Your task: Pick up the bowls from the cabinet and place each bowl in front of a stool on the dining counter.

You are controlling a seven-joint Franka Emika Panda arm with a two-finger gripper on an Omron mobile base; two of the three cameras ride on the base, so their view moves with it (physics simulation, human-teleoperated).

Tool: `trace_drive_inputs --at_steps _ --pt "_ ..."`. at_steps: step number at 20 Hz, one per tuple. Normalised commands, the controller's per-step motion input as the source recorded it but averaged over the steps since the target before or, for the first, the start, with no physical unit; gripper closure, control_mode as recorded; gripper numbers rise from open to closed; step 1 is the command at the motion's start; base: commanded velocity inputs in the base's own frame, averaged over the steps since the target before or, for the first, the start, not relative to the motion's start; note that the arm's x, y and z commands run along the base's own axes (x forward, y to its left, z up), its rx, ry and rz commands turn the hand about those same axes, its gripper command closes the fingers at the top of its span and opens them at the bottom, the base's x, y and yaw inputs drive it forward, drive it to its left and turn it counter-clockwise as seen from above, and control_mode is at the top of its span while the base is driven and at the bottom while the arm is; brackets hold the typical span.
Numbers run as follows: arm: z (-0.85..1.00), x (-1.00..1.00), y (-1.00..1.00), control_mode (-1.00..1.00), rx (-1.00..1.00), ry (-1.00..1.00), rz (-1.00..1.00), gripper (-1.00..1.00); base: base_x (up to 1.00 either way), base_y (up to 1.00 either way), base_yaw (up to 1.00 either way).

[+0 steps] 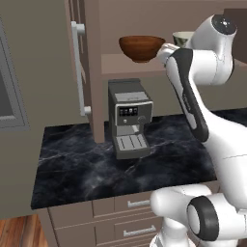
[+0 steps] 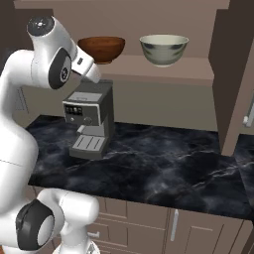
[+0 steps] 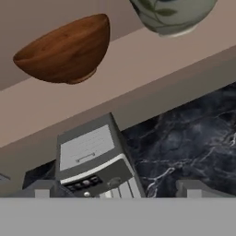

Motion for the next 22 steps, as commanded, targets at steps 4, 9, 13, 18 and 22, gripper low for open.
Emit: trace_drive_inputs --at_steps 4,9,13,18,22 --pt "0.26 0.03 0.01 -1.00 0.00 0.00 -0.01 -1.00 0.00 0.00 0.00" --pt "0.04 0.22 0.07 -1.00 0.00 -0.06 0.00 -1.00 0.00 0.00 0.00" --pt "0.00 0.28 0.15 -1.00 0.00 -0.17 0.00 -1.00 0.00 0.00 0.00" --pt "0.00 0.33 0.10 -1.00 0.00 -0.21 0.01 -1.00 0.00 0.00 0.00" --pt "0.00 0.39 0.00 -1.00 0.00 -0.03 0.00 -1.00 0.00 0.00 0.00"
